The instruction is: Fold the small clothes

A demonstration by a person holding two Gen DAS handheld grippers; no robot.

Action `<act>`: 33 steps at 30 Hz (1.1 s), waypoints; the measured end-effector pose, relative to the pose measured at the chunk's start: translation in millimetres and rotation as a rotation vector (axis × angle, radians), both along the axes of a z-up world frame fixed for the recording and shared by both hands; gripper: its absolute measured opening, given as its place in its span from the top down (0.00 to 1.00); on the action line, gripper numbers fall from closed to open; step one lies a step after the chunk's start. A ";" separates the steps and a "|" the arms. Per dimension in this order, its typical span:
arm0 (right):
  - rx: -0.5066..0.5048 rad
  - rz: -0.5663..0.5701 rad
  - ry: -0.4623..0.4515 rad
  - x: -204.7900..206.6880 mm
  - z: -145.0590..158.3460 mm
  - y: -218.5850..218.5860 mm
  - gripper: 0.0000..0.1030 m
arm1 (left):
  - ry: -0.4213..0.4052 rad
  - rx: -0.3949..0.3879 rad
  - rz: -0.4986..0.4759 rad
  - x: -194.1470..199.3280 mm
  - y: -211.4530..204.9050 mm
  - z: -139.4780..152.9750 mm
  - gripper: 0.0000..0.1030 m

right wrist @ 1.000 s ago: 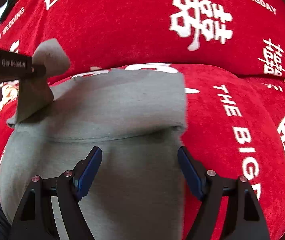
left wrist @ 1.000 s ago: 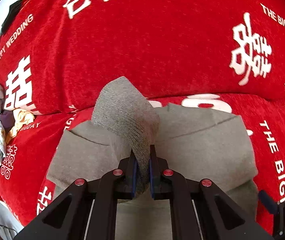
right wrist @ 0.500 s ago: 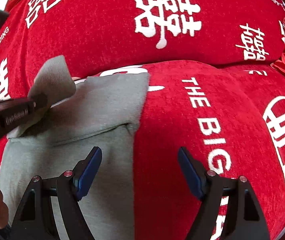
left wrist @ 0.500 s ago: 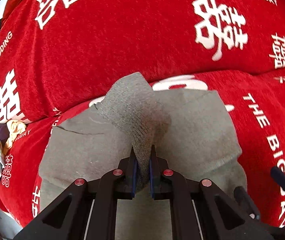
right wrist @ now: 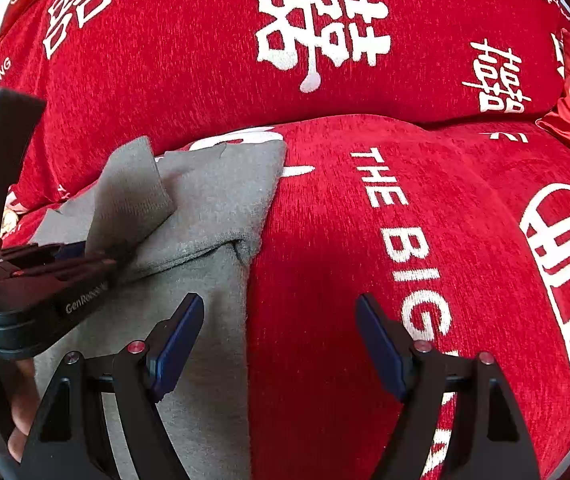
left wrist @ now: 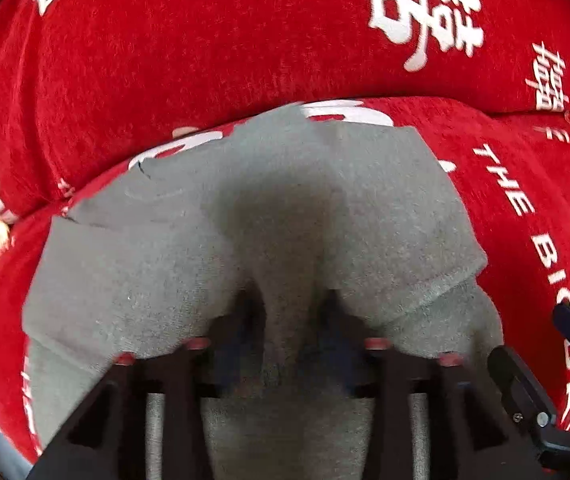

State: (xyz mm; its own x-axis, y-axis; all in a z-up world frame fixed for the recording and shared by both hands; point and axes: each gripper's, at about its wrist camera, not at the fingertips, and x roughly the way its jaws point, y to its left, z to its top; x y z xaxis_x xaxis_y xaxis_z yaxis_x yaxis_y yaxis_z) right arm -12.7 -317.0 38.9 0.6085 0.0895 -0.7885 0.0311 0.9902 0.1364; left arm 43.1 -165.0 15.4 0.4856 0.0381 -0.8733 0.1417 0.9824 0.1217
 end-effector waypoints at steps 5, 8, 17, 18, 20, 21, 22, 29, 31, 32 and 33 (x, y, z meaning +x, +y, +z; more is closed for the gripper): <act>0.008 -0.002 0.007 1.1 -1.5 -0.1 0.22 | 0.014 -0.123 -0.009 5.5 10.2 1.3 0.47; 0.008 0.004 0.002 0.4 -0.3 0.2 0.22 | 0.032 -0.198 -0.042 5.6 11.3 3.0 0.47; 0.027 -0.025 0.000 -6.3 -0.5 -18.3 0.22 | 0.036 -0.245 -0.106 -4.8 8.1 5.7 0.47; 0.028 -0.030 -0.002 -6.9 -0.2 -20.6 0.22 | 0.037 -0.255 -0.110 -6.1 9.5 6.7 0.47; 0.028 -0.036 -0.004 -4.6 0.7 -23.6 0.22 | 0.035 -0.272 -0.117 -8.6 12.7 10.2 0.47; 0.027 -0.037 -0.005 -2.2 0.8 -23.2 0.22 | 0.032 -0.285 -0.121 -9.8 14.5 12.4 0.47; 0.027 -0.032 -0.004 1.3 0.2 -22.0 0.22 | 0.026 -0.292 -0.120 -10.7 16.6 15.0 0.47; -0.066 0.062 0.037 36.0 -19.3 8.1 0.22 | 0.006 -0.380 -0.148 -17.7 28.8 32.2 0.47; -0.089 0.012 0.037 46.4 -23.0 1.0 0.22 | -0.012 -0.363 -0.165 -20.6 31.2 36.5 0.47; -0.065 0.000 0.038 47.8 -23.7 -4.6 0.22 | -0.019 -0.342 -0.159 -19.7 33.0 36.7 0.47; -0.025 -0.012 0.039 48.4 -23.5 -11.6 0.22 | -0.020 -0.324 -0.148 -18.0 35.4 35.1 0.47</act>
